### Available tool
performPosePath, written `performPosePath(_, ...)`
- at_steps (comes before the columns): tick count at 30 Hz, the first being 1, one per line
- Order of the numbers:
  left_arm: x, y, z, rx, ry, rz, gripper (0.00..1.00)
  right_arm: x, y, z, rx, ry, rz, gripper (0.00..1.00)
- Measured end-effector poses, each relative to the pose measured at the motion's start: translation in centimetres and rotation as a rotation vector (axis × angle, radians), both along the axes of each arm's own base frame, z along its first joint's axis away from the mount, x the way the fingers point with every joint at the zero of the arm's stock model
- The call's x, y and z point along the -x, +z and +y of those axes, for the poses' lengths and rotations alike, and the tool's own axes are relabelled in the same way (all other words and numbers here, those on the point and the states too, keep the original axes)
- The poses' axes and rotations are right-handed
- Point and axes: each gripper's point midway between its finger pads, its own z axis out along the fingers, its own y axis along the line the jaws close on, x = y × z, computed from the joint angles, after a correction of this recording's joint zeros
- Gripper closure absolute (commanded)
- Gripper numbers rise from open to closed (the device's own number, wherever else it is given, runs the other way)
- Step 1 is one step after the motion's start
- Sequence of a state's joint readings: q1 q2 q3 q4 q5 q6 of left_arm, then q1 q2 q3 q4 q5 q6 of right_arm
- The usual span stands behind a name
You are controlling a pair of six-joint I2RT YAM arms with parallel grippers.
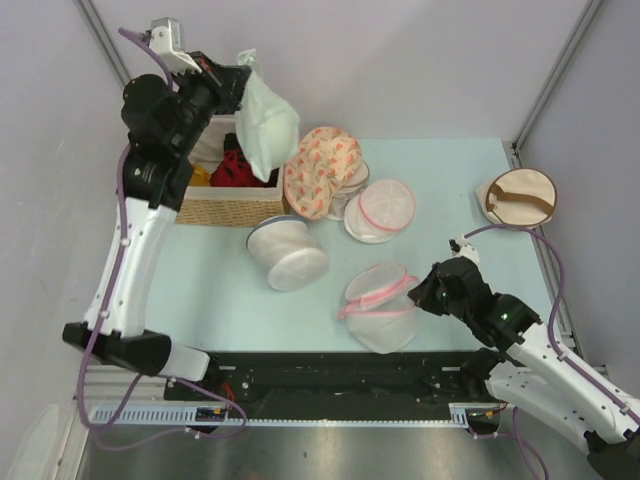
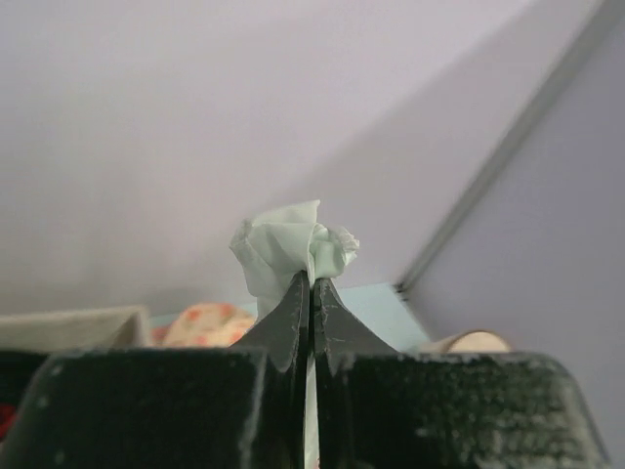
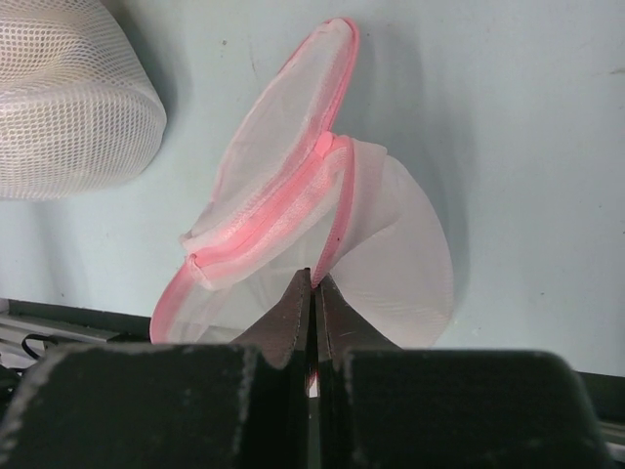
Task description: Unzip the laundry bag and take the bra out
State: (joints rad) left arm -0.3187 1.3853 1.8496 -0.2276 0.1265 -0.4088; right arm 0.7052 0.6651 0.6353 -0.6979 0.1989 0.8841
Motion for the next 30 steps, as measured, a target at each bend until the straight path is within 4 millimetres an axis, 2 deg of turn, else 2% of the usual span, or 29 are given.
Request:
performPosePath(3, -4.8, -3.6, 3.1, -0.013, 0.102, 0.094, 1.00, -0.1, -0.1, 0.1, -0.002, -0.003, 0.005, 1.00)
performPosePath(4, -6.6, -5.3, 3.6, -0.012, 0.116, 0.138, 0.99, -0.2, -0.1, 0.2, -0.003, -0.004, 0.004, 1.00)
performPosePath(6, -10.1, -8.9, 6.5, 0.001, 0.175, 0.231, 1.00, -0.4, -0.1, 0.3, -0.005, -0.005, 0.003, 1.00)
performPosePath(8, -12.8, -12.4, 8.4, 0.017, 0.204, 0.315, 0.99, -0.4, -0.2, 0.3, 0.001, -0.008, 0.006, 1.00)
performPosePath(10, -14.5, -15.2, 10.1, 0.033, 0.236, 0.381, 1.00, -0.5, -0.3, 0.2, 0.006, -0.013, 0.005, 1.00)
performPosePath(13, -15.8, -17.2, 12.7, 0.063, 0.281, 0.433, 0.99, -0.7, -0.3, -0.1, 0.017, -0.024, 0.000, 1.00)
performPosePath(19, -16.7, -17.4, 18.2, 0.178, 0.357, 0.443, 1.00, -1.2, -1.0, -0.6, 0.047, -0.048, 0.016, 1.00)
performPosePath(23, -17.8, -19.4, 21.3, 0.227, 0.434, 0.479, 0.97, -1.6, -1.4, -0.9, 0.061, -0.059, 0.026, 1.00)
performPosePath(25, -18.4, -21.3, 22.6, 0.242, 0.484, 0.518, 0.71, -1.7, -1.3, -1.1, 0.064, -0.065, 0.023, 1.00)
performPosePath(26, -18.6, -22.3, 22.9, 0.246, 0.501, 0.540, 0.46, -1.8, -1.3, -1.2, 0.065, -0.067, 0.022, 1.00)
performPosePath(30, -19.3, -25.1, 23.3, 0.243, 0.527, 0.617, 0.10, -2.0, -1.4, -1.3, 0.070, -0.069, 0.026, 1.00)
